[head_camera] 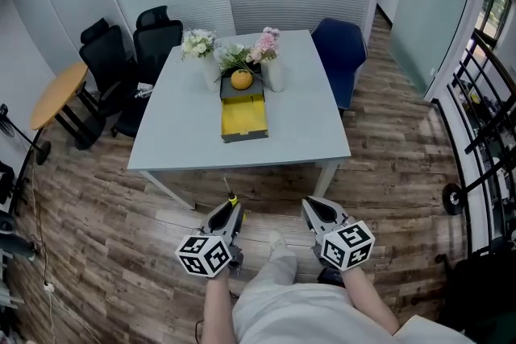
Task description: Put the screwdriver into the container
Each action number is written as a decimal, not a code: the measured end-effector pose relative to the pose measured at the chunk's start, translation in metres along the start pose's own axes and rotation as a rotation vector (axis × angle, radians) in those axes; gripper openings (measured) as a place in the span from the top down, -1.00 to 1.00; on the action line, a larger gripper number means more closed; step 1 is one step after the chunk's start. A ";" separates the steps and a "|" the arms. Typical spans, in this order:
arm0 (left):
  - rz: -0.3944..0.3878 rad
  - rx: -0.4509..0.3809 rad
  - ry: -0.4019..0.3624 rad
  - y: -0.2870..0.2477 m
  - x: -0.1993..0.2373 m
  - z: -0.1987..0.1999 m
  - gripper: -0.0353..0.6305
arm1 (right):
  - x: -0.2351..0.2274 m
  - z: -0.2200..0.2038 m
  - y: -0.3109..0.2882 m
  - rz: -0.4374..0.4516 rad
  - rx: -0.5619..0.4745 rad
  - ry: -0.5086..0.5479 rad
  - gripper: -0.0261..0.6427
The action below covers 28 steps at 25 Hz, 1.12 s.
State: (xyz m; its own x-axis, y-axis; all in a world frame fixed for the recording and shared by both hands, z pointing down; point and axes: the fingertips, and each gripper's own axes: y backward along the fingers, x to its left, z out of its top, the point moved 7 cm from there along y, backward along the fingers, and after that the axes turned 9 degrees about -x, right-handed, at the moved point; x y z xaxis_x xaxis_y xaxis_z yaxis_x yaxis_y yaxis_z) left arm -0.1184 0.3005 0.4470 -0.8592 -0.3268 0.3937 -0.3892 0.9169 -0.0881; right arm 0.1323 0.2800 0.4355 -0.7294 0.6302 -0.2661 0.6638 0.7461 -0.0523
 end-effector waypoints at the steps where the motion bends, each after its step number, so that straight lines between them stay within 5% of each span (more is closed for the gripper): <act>1: 0.003 0.005 0.005 -0.007 0.006 0.000 0.69 | -0.005 -0.001 -0.008 -0.003 0.007 0.001 0.88; 17: 0.011 0.065 0.068 -0.221 0.126 0.052 0.69 | -0.145 0.031 -0.210 -0.092 0.085 0.021 0.88; 28: -0.015 0.088 0.118 -0.325 0.191 0.080 0.69 | -0.192 0.047 -0.294 -0.149 0.115 0.047 0.88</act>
State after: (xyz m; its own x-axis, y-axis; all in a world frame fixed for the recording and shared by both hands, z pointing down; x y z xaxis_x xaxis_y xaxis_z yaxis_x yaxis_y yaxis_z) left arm -0.1829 -0.0779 0.4775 -0.8100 -0.3061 0.5002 -0.4337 0.8868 -0.1596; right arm 0.0851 -0.0704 0.4566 -0.8263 0.5256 -0.2024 0.5602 0.8042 -0.1987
